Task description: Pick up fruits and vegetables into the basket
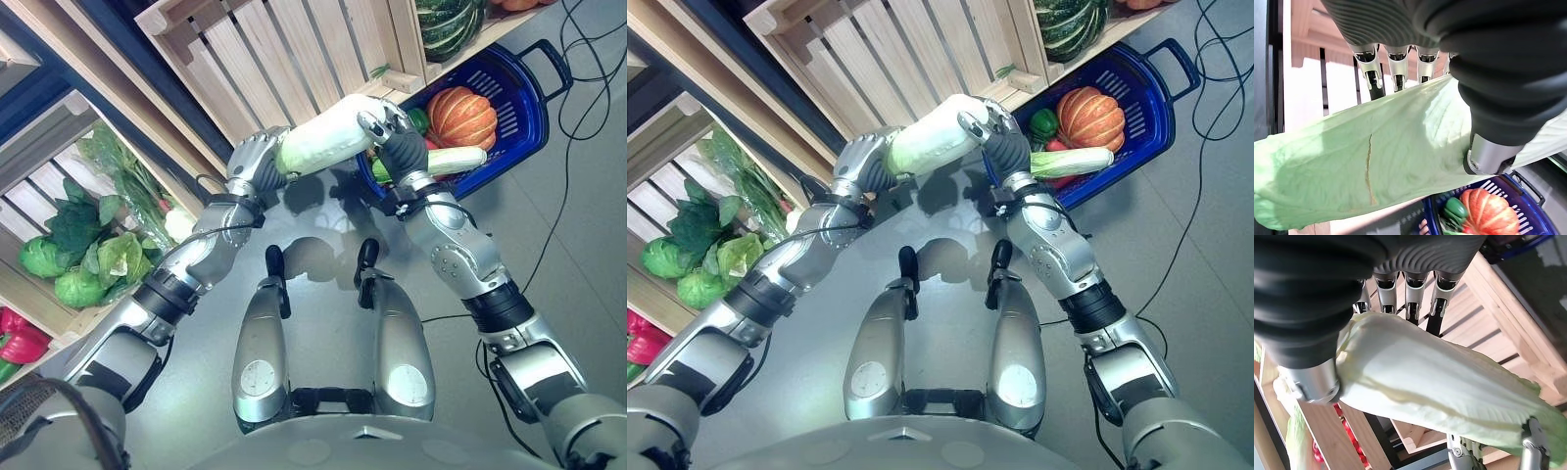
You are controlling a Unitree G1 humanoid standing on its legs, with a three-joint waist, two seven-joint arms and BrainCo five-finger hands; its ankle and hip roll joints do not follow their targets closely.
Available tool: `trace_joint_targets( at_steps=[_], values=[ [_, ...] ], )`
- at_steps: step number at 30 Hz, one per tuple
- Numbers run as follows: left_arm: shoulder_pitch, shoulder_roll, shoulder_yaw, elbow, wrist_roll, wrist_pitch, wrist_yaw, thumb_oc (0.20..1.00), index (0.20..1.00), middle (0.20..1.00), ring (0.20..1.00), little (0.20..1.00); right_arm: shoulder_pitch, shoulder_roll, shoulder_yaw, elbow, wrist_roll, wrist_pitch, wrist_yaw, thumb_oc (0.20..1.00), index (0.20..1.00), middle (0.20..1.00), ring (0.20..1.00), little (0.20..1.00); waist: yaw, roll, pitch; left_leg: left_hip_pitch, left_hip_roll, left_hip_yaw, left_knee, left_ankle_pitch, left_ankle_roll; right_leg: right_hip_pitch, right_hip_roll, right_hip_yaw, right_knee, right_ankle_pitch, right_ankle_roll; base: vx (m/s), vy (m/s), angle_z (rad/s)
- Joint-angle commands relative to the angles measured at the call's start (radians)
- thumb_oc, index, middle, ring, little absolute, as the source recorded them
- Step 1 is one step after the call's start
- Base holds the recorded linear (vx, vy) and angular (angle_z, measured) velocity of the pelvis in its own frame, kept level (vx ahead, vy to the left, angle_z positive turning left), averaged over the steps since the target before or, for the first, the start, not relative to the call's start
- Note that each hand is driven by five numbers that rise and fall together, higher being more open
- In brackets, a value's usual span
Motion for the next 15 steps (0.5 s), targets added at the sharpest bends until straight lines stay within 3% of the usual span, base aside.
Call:
trace_joint_targets(
  at_steps=[1, 5, 15],
  values=[
    [0.007, -0.017, 0.019, -0.075, -0.103, 0.0, 0.025, 0.2, 0.2, 0.2, 0.2, 0.2, -0.081, 0.009, -0.014, -0.178, -0.096, -0.027, 0.042, 1.0, 1.0, 1.0, 1.0, 1.0, -0.024, -0.02, -0.053, 0.007, -0.057, 0.057, -0.02, -0.043, 0.075, 0.059, -0.007, 0.035, -0.043, -0.044, 0.089, 0.0, 0.0, 0.0],
    [0.049, -0.021, 0.053, -0.061, -0.195, -0.024, 0.065, 0.2, 0.2, 0.2, 0.2, 0.2, -0.071, -0.019, -0.055, -0.209, -0.157, -0.026, 0.011, 1.0, 1.0, 1.0, 1.0, 1.0, -0.029, -0.019, -0.056, 0.014, -0.057, 0.059, -0.011, -0.055, 0.074, 0.062, -0.005, 0.042, -0.033, -0.056, 0.089, 0.01, 0.023, -0.04],
    [0.198, -0.047, 0.214, -0.108, -0.417, -0.175, 0.103, 0.2, 0.2, 0.2, 0.2, 0.2, 0.031, -0.101, -0.244, -0.242, -0.374, -0.112, -0.079, 1.0, 1.0, 1.0, 1.0, 1.0, -0.038, -0.016, -0.069, 0.027, -0.053, 0.068, -0.008, -0.068, 0.077, 0.076, -0.002, 0.046, -0.031, -0.065, 0.086, 0.0, 0.006, -0.01]
  ],
)
